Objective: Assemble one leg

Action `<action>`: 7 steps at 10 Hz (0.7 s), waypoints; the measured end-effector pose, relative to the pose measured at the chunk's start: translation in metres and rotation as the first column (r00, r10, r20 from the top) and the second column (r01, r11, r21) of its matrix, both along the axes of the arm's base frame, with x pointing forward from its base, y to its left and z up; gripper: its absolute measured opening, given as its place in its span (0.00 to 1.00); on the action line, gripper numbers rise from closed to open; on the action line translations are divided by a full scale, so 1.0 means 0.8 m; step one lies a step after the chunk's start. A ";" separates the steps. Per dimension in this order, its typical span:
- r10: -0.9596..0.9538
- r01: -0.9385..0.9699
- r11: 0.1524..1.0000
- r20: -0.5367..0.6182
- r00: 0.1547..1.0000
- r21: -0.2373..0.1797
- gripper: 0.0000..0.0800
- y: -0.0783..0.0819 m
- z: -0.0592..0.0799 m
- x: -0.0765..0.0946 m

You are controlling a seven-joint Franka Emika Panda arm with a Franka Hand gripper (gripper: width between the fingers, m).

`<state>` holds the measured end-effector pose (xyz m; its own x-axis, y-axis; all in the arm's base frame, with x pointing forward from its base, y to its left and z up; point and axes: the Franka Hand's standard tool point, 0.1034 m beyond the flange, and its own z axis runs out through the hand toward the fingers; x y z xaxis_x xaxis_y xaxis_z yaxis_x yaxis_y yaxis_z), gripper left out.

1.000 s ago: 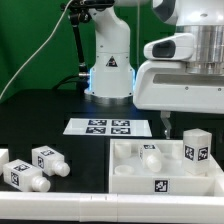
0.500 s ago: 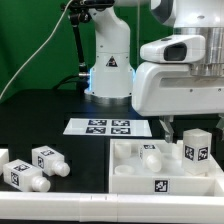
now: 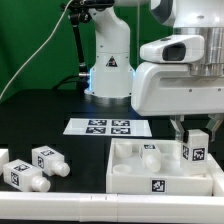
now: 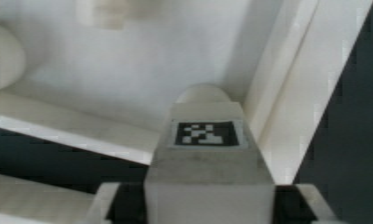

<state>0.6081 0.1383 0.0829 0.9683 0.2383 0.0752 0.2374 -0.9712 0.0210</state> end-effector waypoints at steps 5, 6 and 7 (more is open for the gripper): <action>-0.572 0.573 0.818 -0.019 0.820 0.049 0.36 0.012 0.000 -0.004; -0.688 0.688 0.724 -0.024 0.726 0.055 0.36 0.013 0.000 -0.004; -0.764 0.764 0.643 -0.032 0.645 0.059 0.36 0.013 0.000 -0.004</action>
Offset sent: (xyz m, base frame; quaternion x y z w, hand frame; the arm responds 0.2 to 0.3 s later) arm -0.0112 0.0151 -0.0027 0.0025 -0.0072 0.2593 0.9658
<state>0.6046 0.1490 0.0826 0.8046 -0.5909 0.0584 -0.5893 -0.8067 -0.0434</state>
